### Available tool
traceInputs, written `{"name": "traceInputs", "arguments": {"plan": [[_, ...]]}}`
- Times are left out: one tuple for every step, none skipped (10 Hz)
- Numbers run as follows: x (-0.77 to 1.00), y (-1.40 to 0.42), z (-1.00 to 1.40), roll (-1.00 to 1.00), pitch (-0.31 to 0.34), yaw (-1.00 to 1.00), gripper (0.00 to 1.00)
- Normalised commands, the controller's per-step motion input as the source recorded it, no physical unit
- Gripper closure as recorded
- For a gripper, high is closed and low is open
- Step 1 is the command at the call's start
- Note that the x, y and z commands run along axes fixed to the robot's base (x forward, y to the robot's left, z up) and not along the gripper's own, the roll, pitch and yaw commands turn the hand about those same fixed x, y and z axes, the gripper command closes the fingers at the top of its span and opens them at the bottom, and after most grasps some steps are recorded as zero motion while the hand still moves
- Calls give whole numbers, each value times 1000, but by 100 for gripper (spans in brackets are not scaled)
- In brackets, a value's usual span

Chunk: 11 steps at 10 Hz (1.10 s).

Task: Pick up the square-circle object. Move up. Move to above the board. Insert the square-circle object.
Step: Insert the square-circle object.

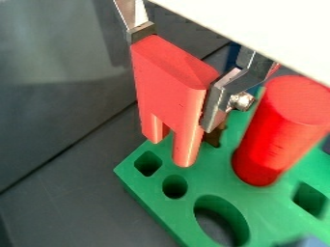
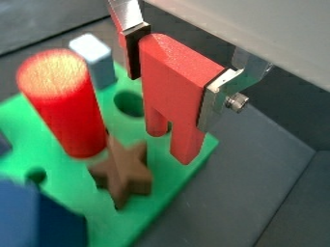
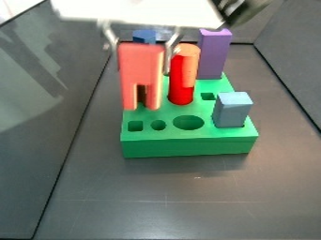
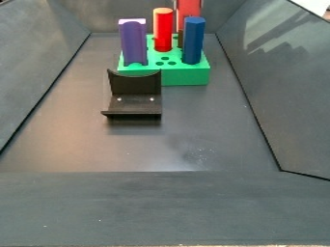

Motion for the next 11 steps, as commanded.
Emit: {"name": "traceInputs", "arguments": {"plan": [[-51, -60, -680, 180, -194, 629, 100], [0, -329, -443, 0, -70, 86, 100], [114, -346, -180, -6, -9, -109, 100], [186, -306, -157, -11, 0, -160, 100], [249, -143, -443, 23, 0, -51, 100], [280, -106, -460, 51, 0, -114, 100], [383, -66, -400, 120, 21, -146, 100], [391, -86, -411, 186, 36, -146, 100], [389, -103, -451, 241, 30, -189, 100], [183, -94, -589, 300, 0, -126, 100], [-37, -114, -834, 246, -99, 0, 100]]}}
